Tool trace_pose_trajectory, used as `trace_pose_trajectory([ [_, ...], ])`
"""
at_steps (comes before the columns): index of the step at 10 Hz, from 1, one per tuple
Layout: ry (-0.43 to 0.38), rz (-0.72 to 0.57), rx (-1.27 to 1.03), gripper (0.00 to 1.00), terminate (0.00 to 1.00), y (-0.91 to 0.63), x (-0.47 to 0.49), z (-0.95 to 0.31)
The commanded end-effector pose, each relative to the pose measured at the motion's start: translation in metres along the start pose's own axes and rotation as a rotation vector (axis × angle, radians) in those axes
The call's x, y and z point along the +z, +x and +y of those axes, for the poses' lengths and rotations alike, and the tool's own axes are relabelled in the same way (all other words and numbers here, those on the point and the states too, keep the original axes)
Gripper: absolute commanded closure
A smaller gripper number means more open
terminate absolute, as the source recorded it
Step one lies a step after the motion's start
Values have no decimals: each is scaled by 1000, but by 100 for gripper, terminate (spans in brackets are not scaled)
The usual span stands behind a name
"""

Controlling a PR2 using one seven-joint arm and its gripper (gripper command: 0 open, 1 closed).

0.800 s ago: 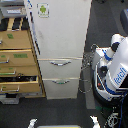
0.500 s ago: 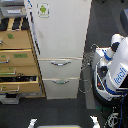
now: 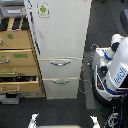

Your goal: Opening the fridge

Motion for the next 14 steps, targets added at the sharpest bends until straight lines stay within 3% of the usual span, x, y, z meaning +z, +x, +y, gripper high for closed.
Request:
trace_pose_trajectory([
  [1,-96,-60,225,0,0,107,20,104],
  [4,-110,-60,418,0,0,147,36,172],
  [6,-41,-20,557,0,0,171,64,227],
  [8,-47,-1,662,0,0,182,76,262],
  [10,-44,-1,711,0,0,198,83,290],
  [11,25,-39,705,0,0,216,102,306],
  [13,62,-45,704,0,0,233,130,339],
  [14,38,-40,734,0,0,245,136,363],
])
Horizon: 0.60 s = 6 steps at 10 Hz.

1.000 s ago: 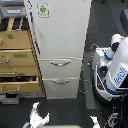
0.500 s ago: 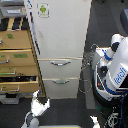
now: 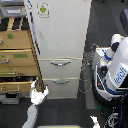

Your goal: Opening the fridge

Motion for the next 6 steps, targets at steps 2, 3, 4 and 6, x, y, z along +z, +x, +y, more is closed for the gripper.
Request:
trace_pose_trajectory([
  [2,161,81,346,0,0,208,88,152],
  [3,163,77,361,0,0,238,99,167],
  [4,158,71,372,0,0,255,108,177],
  [6,61,54,358,0,0,275,124,187],
])
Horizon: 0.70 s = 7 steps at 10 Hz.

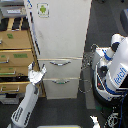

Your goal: Opening the fridge

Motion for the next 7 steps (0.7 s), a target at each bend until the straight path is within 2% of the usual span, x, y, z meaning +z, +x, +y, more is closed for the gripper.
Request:
trace_pose_trajectory([
  [1,-38,-15,166,0,0,174,109,89],
  [3,15,-4,167,0,0,198,110,98],
  [5,-38,41,141,0,0,218,104,83],
  [6,-61,58,106,100,0,216,97,71],
  [7,-69,104,43,100,0,213,80,50],
])
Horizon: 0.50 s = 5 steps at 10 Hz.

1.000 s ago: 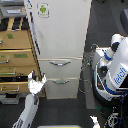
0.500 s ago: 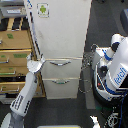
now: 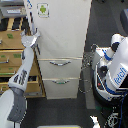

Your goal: Opening the fridge

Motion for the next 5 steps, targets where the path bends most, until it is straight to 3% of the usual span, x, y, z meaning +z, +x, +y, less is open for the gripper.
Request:
trace_pose_trajectory([
  [1,-61,143,-163,100,0,39,-48,-40],
  [5,-62,214,-240,100,0,19,-67,-57],
])
